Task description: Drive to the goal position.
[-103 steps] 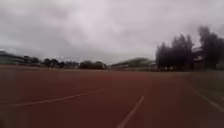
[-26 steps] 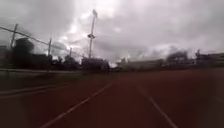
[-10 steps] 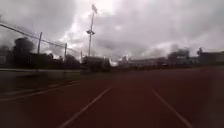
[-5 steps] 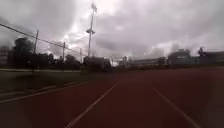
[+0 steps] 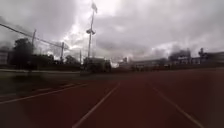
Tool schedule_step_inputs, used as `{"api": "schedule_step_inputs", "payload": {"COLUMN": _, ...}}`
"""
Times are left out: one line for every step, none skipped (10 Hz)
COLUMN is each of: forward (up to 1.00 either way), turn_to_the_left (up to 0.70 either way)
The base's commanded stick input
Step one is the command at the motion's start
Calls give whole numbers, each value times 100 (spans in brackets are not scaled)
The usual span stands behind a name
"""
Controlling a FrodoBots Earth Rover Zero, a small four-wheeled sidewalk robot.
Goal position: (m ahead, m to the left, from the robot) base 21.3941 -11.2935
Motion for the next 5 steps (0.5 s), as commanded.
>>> {"api": "schedule_step_inputs", "payload": {"forward": 70, "turn_to_the_left": 0}}
{"api": "schedule_step_inputs", "payload": {"forward": 70, "turn_to_the_left": 0}}
{"api": "schedule_step_inputs", "payload": {"forward": 70, "turn_to_the_left": 0}}
{"api": "schedule_step_inputs", "payload": {"forward": 70, "turn_to_the_left": 0}}
{"api": "schedule_step_inputs", "payload": {"forward": 70, "turn_to_the_left": 0}}
